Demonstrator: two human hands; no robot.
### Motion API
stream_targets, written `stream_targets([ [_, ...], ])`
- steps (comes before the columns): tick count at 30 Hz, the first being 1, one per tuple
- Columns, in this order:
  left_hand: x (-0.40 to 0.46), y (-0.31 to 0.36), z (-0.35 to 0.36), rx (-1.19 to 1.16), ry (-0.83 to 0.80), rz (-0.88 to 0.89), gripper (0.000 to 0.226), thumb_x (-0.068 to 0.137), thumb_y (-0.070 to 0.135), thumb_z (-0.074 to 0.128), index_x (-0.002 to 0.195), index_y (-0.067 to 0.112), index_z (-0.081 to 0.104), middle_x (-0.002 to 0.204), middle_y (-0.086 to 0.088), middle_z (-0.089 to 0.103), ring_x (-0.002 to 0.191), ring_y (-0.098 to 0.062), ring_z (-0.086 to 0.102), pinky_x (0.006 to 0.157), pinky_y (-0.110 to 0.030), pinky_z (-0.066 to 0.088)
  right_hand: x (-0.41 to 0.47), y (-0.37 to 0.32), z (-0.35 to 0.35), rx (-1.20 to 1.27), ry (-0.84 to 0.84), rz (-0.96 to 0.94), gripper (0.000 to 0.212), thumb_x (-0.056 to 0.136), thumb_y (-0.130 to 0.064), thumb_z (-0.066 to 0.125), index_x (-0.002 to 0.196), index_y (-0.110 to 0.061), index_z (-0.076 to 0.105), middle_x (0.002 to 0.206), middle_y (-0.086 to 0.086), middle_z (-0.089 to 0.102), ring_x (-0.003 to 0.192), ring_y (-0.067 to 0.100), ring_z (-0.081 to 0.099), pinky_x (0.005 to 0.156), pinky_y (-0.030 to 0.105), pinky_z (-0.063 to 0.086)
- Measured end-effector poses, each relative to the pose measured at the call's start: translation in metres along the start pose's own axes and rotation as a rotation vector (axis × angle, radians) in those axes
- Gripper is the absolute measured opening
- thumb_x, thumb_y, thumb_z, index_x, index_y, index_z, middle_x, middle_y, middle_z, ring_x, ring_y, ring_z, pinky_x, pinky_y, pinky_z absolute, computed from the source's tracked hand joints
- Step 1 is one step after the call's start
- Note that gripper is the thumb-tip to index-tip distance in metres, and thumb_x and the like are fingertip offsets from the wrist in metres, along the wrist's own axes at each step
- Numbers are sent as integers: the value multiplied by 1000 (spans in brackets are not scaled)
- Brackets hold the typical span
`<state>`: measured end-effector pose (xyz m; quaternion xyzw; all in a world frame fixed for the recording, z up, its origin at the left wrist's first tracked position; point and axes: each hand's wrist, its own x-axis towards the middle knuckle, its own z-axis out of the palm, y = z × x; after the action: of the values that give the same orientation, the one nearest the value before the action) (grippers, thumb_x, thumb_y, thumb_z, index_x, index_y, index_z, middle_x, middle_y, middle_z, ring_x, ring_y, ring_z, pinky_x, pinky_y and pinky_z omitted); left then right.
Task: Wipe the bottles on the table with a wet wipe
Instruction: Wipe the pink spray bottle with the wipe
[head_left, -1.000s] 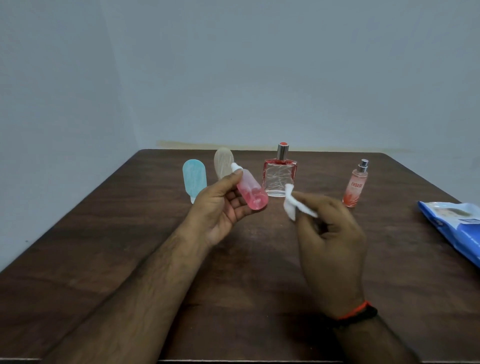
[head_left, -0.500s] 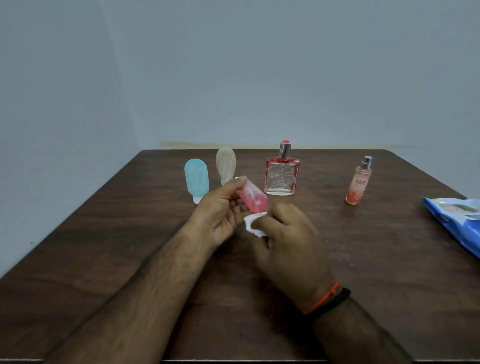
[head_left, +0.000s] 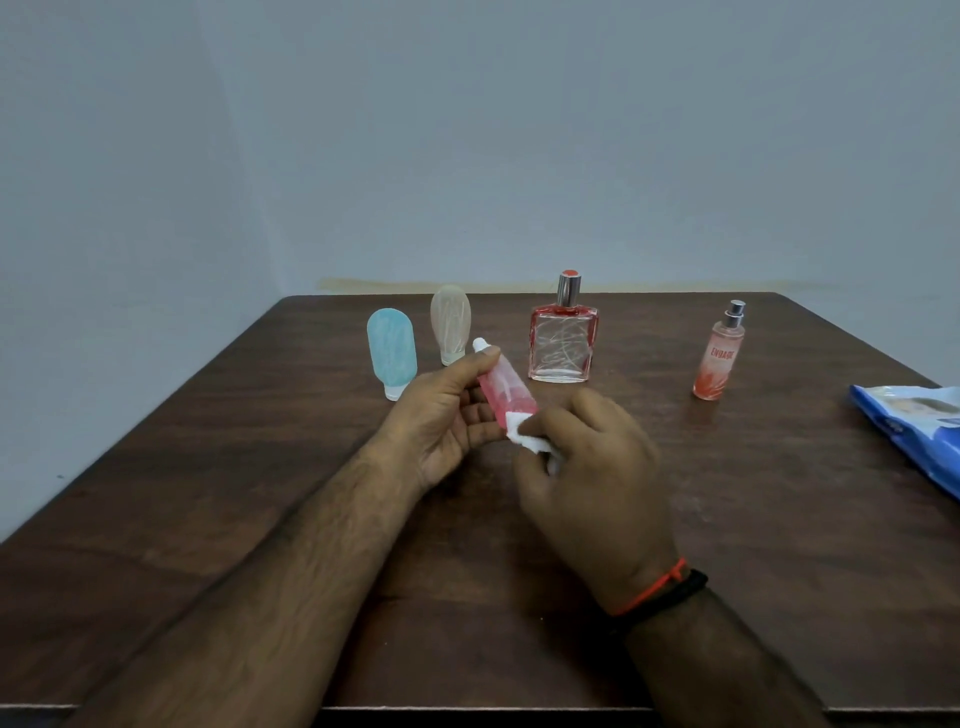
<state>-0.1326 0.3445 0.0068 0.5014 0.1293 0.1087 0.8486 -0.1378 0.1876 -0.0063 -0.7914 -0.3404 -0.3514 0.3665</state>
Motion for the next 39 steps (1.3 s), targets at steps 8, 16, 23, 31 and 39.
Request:
stream_targets([
  [8, -6, -2, 1, 151, -164, 155, 32, 83, 26, 71, 110, 9, 71, 99, -12, 74, 86, -24, 72, 65, -36, 61, 3, 6, -2, 67, -13, 61, 15, 76, -6, 69, 89, -11, 74, 83, 3, 61, 77, 20, 58, 64, 36, 51],
  [16, -6, -5, 1, 191, -216, 237, 40, 76, 23, 78, 113, 11, 70, 105, -8, 74, 91, -21, 72, 64, -34, 60, 5, 6, -6, 188, 184, 147, 10, 83, -6, 64, 87, -12, 72, 84, 0, 60, 74, 10, 55, 64, 18, 47],
  [23, -8, -8, 0, 370, -270, 275, 40, 65, 29, 87, 101, 14, 77, 98, -7, 75, 93, -22, 70, 80, -39, 58, 9, 7, -10, 264, 292, 181, 31, 85, 7, 65, 111, -8, 73, 107, 4, 65, 100, 13, 62, 87, 11, 46],
  [31, -7, -10, -3, 388, -255, 342, 41, 61, 24, 91, 97, 13, 77, 96, -11, 75, 90, -25, 70, 75, -35, 57, 7, 12, -8, 260, 202, 148, 26, 81, 4, 65, 96, -14, 75, 92, -3, 68, 88, 19, 64, 73, 40, 55],
  [39, -14, -16, 7, 848, 8, 813, 42, 58, 44, 82, 90, 18, 75, 79, 5, 68, 67, -9, 64, 59, -26, 55, 5, 10, -4, 139, 167, 69, 27, 79, 8, 64, 95, -10, 76, 87, 2, 64, 86, 20, 56, 73, 26, 45],
])
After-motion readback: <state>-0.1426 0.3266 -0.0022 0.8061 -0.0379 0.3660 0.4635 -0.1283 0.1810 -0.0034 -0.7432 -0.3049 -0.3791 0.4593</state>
